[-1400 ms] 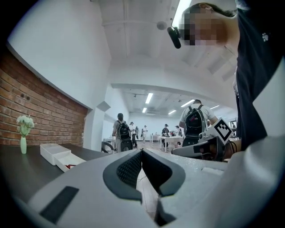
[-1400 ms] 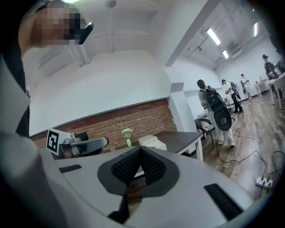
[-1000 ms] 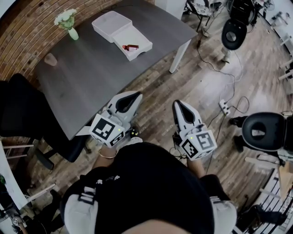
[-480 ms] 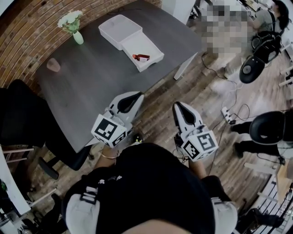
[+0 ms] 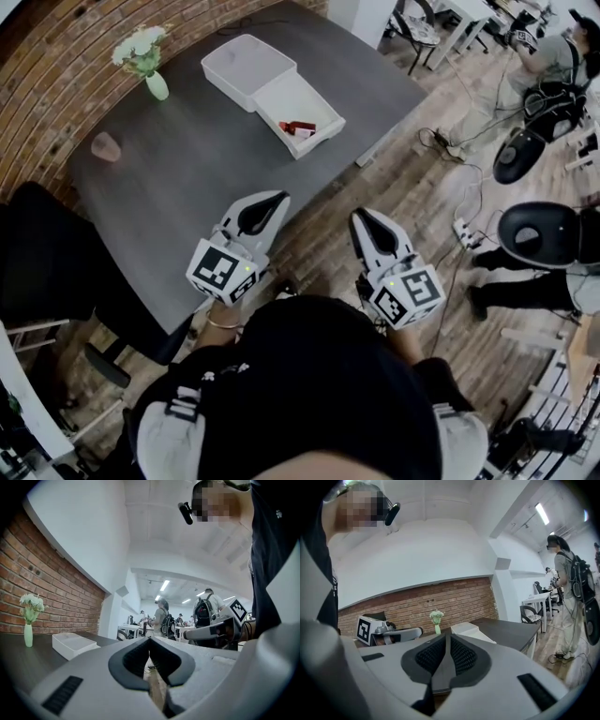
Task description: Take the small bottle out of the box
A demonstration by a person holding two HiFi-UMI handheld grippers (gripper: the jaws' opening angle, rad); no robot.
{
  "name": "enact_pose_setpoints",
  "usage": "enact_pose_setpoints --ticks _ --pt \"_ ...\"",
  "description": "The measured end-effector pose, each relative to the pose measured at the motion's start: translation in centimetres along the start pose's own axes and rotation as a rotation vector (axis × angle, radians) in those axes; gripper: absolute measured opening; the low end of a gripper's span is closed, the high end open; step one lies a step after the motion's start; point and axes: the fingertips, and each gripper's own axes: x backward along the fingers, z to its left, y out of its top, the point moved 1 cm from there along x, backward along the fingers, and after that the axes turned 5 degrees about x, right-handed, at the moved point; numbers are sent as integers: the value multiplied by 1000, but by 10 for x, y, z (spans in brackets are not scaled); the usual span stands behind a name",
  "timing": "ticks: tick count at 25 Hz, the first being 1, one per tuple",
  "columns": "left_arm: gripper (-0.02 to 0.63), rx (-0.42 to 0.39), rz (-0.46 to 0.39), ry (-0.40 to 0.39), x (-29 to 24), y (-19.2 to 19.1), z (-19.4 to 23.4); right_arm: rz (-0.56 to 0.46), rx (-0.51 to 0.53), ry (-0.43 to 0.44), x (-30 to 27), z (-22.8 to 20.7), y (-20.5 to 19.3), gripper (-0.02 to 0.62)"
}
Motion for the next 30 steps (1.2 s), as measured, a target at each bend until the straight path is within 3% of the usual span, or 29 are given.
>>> enact_pose_setpoints --ticks 8,17,30 --pt "3 9 6 42 -4 -4 16 16 -22 23 -22 -20 -5 38" --pt "3 7 0 252 -6 8 64 29 17 177 -99 -53 17 44" --pt "3 -20 -23 465 -50 25 102 77 19 404 -179 -100 32 61"
